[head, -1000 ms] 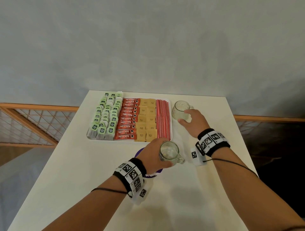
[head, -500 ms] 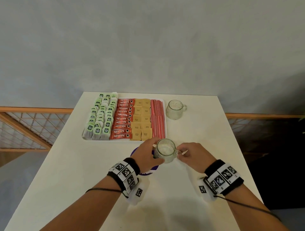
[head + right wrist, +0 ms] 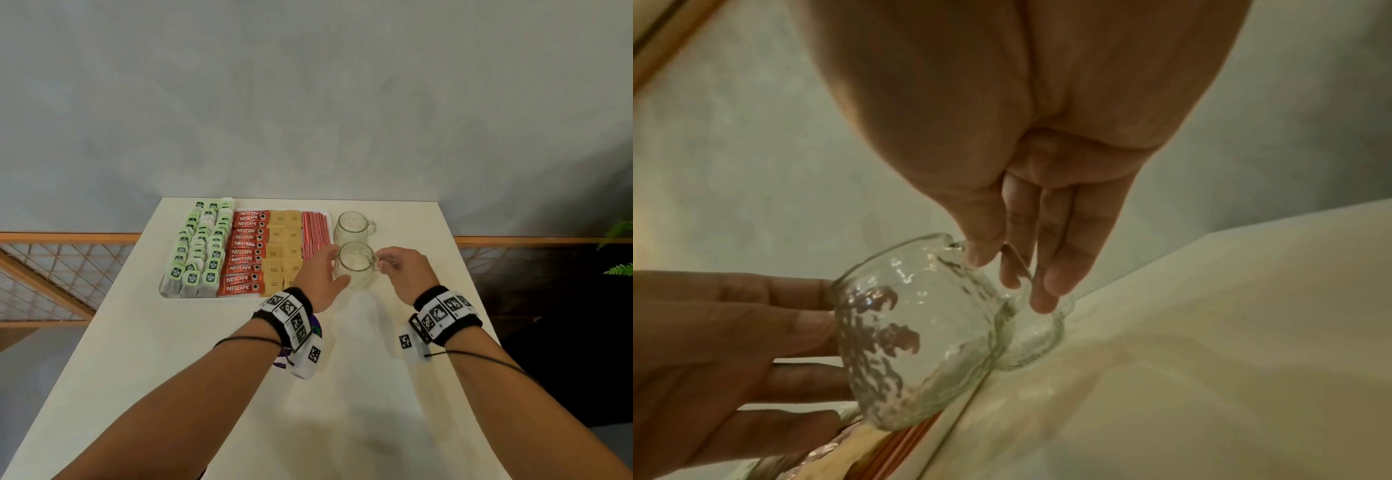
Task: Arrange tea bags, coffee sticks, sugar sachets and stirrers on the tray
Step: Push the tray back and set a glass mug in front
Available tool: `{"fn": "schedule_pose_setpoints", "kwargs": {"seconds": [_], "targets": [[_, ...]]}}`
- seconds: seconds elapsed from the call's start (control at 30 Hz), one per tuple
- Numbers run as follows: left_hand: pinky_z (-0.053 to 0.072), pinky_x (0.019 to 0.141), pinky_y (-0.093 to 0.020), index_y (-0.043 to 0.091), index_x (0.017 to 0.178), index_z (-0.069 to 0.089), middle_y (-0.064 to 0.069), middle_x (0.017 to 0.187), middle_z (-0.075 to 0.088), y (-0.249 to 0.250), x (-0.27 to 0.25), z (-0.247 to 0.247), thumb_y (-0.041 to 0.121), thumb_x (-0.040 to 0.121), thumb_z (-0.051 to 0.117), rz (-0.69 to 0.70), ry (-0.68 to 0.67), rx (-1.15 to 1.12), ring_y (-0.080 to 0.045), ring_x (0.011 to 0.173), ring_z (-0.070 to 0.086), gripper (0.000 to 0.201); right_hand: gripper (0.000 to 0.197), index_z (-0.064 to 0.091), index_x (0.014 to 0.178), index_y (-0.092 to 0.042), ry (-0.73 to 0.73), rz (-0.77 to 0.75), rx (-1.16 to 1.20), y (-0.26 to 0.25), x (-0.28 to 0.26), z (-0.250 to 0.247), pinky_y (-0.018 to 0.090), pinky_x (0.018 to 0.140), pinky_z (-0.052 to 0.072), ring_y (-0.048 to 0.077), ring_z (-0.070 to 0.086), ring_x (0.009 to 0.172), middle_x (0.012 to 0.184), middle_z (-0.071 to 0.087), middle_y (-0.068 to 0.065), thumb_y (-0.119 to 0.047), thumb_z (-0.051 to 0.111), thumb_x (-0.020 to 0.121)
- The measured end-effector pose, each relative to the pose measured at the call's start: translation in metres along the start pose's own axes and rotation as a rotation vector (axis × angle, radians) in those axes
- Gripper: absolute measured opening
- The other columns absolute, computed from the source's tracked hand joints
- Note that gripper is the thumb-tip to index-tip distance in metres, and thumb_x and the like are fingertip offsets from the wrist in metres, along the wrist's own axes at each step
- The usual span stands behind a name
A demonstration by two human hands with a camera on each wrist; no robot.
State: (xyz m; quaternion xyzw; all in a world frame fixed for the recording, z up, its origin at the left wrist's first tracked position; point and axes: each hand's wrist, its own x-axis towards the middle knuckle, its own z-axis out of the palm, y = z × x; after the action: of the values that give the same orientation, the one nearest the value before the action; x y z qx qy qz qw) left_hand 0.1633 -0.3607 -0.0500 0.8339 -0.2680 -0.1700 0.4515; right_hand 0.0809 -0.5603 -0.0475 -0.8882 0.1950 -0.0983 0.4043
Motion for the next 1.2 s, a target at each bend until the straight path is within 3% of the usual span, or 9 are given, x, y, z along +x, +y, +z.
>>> {"fn": "schedule_pose_setpoints", "kwargs": {"seconds": [0.33, 0.43, 0.53, 0.63, 0.9, 1.0, 1.07, 1.13, 1.2], "targets": [[0.050, 0.103, -0.043, 0.019, 0.142, 0.045, -0.001, 0.137, 0.059, -0.009, 0.021, 0.019, 0.031, 0.088, 0.071, -0.094, -0.053, 0.084, -0.020, 0.116, 0.061, 0.061, 0.021, 0.072, 0.113, -0.013, -0.018, 0.129, 0.035, 0.021, 0.008, 0.013, 0.040, 0.094, 0.056, 0.021, 0.071, 0.096, 0.108, 0.074, 0.006, -0.007, 0.062, 0.096], [0.049, 0.103, -0.041, 0.017, 0.142, 0.045, -0.002, 0.137, 0.058, -0.009, 0.021, 0.019, 0.029, 0.089, 0.071, -0.096, -0.037, 0.096, -0.020, 0.116, 0.060, 0.059, 0.022, 0.071, 0.117, -0.014, -0.041, 0.118, 0.030, 0.018, 0.008, 0.011, 0.032, 0.094, 0.053, 0.016, 0.068, 0.100, 0.113, 0.073, 0.003, -0.009, 0.062, 0.097], [0.049, 0.103, -0.039, 0.017, 0.143, 0.044, -0.001, 0.139, 0.055, -0.009, 0.021, 0.018, 0.028, 0.090, 0.070, -0.092, -0.027, 0.114, -0.019, 0.112, 0.060, 0.060, 0.023, 0.068, 0.121, -0.015, -0.007, 0.126, -0.001, 0.016, 0.008, 0.005, 0.023, 0.086, 0.046, 0.014, 0.067, 0.093, 0.115, 0.068, -0.003, -0.016, 0.064, 0.098], [0.050, 0.101, -0.037, 0.017, 0.143, 0.044, 0.001, 0.138, 0.055, -0.009, 0.022, 0.018, 0.026, 0.090, 0.071, -0.093, -0.025, 0.106, -0.017, 0.107, 0.060, 0.060, 0.018, 0.070, 0.114, -0.015, 0.040, 0.128, -0.014, 0.014, 0.005, 0.004, 0.026, 0.082, 0.049, 0.015, 0.069, 0.086, 0.110, 0.068, -0.002, -0.015, 0.065, 0.096], [0.049, 0.101, -0.036, 0.019, 0.140, 0.046, 0.003, 0.134, 0.057, -0.007, 0.030, 0.016, 0.024, 0.090, 0.069, -0.107, -0.029, 0.105, -0.020, 0.111, 0.059, 0.055, 0.020, 0.074, 0.113, -0.014, 0.009, 0.112, -0.078, 0.006, 0.014, 0.003, 0.022, 0.088, 0.046, 0.016, 0.069, 0.093, 0.116, 0.073, 0.002, -0.016, 0.063, 0.097], [0.046, 0.107, -0.036, 0.019, 0.144, 0.042, 0.000, 0.141, 0.053, -0.005, 0.034, 0.013, 0.015, 0.090, 0.066, -0.137, -0.043, 0.082, -0.022, 0.125, 0.055, 0.059, 0.022, 0.071, 0.117, -0.014, 0.006, 0.109, -0.084, 0.001, 0.021, -0.001, 0.022, 0.087, 0.044, 0.016, 0.067, 0.094, 0.118, 0.072, 0.003, -0.020, 0.061, 0.098], [0.041, 0.111, -0.034, 0.018, 0.150, 0.037, 0.000, 0.150, 0.047, -0.001, 0.040, 0.008, 0.015, 0.091, 0.063, -0.161, -0.042, 0.027, -0.022, 0.136, 0.047, 0.065, 0.029, 0.066, 0.127, -0.014, -0.007, 0.098, -0.061, -0.003, 0.029, -0.004, 0.024, 0.091, 0.044, 0.016, 0.063, 0.103, 0.128, 0.066, 0.004, -0.024, 0.058, 0.100], [0.038, 0.111, -0.035, 0.020, 0.154, 0.033, 0.001, 0.156, 0.041, 0.006, 0.046, 0.003, 0.020, 0.091, 0.062, -0.185, -0.045, -0.051, -0.021, 0.140, 0.042, 0.069, 0.038, 0.057, 0.139, -0.016, -0.046, 0.073, -0.039, -0.009, 0.037, -0.004, 0.030, 0.103, 0.042, 0.018, 0.057, 0.122, 0.142, 0.057, 0.003, -0.027, 0.052, 0.103], [0.039, 0.109, -0.035, 0.021, 0.154, 0.032, 0.004, 0.152, 0.045, 0.015, 0.053, -0.001, 0.022, 0.088, 0.062, -0.200, -0.058, -0.144, -0.019, 0.139, 0.042, 0.073, 0.044, 0.047, 0.148, -0.018, -0.103, 0.053, -0.030, -0.014, 0.045, -0.002, 0.029, 0.113, 0.032, 0.019, 0.044, 0.140, 0.154, 0.045, 0.000, -0.027, 0.046, 0.106]]}}
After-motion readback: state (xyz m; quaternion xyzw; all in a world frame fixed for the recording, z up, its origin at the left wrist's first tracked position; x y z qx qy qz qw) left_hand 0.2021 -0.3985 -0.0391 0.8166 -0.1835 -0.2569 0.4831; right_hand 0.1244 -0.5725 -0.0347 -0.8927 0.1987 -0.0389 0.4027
